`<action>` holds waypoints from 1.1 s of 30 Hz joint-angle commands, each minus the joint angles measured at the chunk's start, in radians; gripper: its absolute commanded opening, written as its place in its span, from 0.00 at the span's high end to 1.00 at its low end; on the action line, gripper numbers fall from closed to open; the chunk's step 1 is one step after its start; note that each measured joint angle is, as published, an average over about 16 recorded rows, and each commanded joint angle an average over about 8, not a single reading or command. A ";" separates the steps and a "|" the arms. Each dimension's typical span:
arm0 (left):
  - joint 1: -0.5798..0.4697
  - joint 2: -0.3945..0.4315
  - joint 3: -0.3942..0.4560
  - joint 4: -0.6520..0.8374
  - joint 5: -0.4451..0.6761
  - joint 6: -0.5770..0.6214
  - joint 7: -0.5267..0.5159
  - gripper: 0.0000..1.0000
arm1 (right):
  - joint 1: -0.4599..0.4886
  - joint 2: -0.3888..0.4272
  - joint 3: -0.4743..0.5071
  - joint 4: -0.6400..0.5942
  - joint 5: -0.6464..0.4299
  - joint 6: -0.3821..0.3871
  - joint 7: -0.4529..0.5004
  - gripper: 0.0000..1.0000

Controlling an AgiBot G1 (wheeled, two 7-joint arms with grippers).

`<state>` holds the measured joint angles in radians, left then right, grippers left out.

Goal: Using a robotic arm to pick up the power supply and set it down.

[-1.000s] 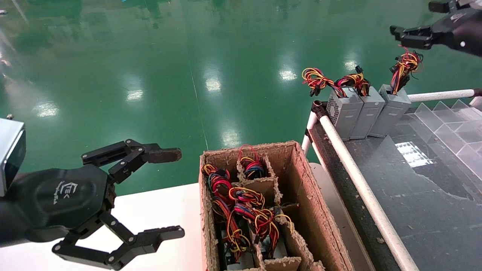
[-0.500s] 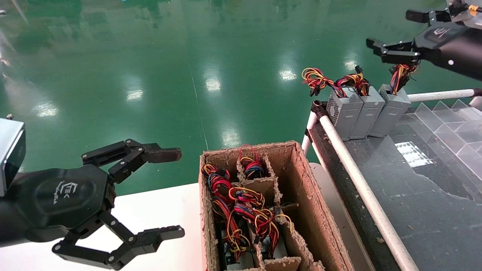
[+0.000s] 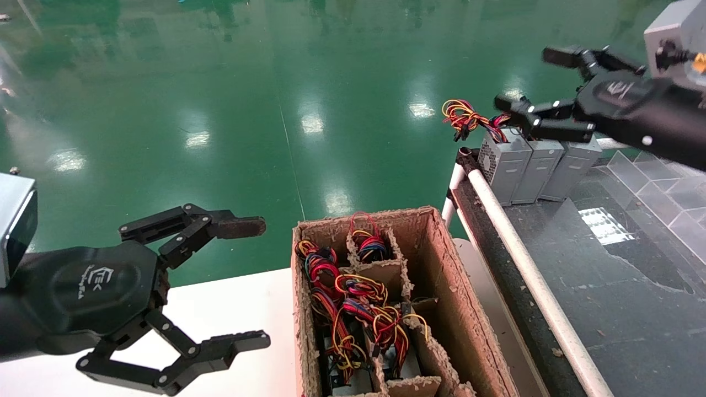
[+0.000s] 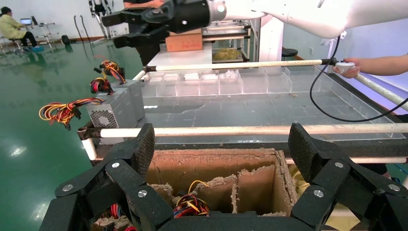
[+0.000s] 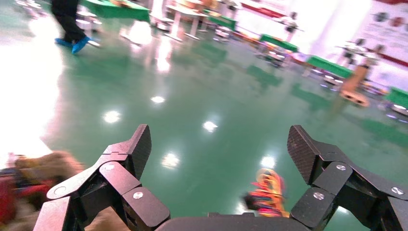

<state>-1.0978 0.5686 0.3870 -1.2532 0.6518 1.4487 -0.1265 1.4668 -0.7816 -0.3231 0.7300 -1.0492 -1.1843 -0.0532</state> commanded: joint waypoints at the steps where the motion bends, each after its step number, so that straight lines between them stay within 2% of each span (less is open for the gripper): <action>1: 0.000 0.000 0.000 0.000 0.000 0.000 0.000 0.00 | -0.031 0.013 0.003 0.043 0.025 -0.024 0.019 0.00; 22: 0.000 0.000 0.000 0.000 0.000 0.000 0.000 0.00 | -0.349 0.152 0.039 0.493 0.283 -0.277 0.214 0.00; 27: 0.000 0.000 0.000 0.000 0.000 0.000 0.000 0.00 | -0.402 0.174 0.045 0.569 0.327 -0.319 0.244 0.00; 33: 0.000 0.000 0.000 0.000 0.000 0.000 0.000 0.00 | -0.421 0.183 0.047 0.594 0.343 -0.334 0.251 0.00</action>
<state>-1.0977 0.5685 0.3870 -1.2530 0.6515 1.4484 -0.1264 1.0540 -0.6026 -0.2769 1.3132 -0.7132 -1.5119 0.1955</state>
